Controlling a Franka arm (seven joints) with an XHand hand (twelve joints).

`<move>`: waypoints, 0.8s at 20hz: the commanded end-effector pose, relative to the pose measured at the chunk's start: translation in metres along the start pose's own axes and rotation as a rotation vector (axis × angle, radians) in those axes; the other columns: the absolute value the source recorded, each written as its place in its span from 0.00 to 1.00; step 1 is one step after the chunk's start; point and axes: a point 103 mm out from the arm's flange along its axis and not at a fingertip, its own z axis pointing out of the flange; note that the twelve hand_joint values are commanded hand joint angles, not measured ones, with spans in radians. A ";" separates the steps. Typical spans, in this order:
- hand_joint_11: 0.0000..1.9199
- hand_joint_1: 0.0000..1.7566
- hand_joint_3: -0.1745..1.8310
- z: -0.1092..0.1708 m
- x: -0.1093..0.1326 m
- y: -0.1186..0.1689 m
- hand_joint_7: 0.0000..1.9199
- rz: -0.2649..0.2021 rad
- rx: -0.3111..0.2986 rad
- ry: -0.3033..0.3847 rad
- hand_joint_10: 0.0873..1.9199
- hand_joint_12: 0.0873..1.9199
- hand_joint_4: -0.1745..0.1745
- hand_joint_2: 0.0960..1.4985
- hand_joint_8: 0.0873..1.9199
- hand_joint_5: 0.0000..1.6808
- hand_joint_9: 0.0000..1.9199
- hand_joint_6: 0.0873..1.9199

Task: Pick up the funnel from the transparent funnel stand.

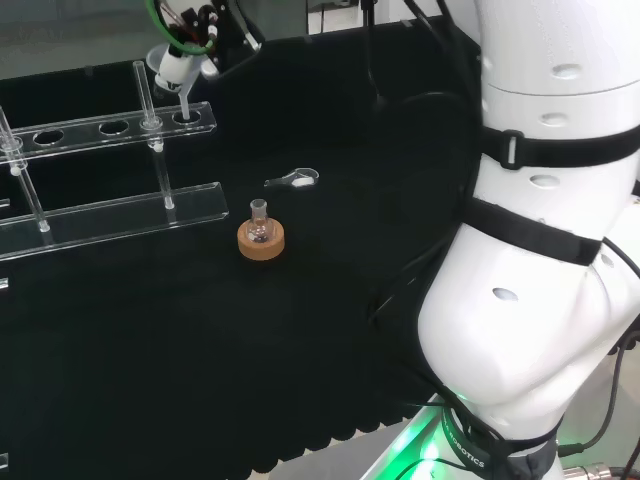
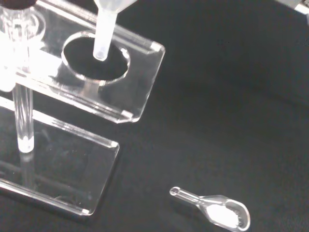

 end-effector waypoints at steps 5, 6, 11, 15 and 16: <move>0.30 0.39 0.28 -0.029 -0.016 -0.055 0.28 0.073 -0.026 -0.024 0.30 0.65 0.35 0.51 0.33 0.36 0.57 0.00; 0.31 0.39 0.28 -0.032 -0.016 -0.062 0.28 0.079 -0.028 -0.025 0.30 0.64 0.35 0.51 0.33 0.36 0.57 0.00; 0.31 0.39 0.29 -0.039 -0.016 -0.090 0.28 0.135 -0.030 -0.035 0.29 0.64 0.35 0.50 0.34 0.36 0.58 0.00; 0.31 0.39 0.29 -0.037 -0.015 -0.108 0.28 0.144 -0.024 -0.029 0.29 0.64 0.35 0.50 0.34 0.36 0.58 0.00; 0.31 0.39 0.29 -0.036 -0.015 -0.113 0.28 0.146 -0.021 -0.030 0.29 0.64 0.35 0.50 0.34 0.36 0.58 0.00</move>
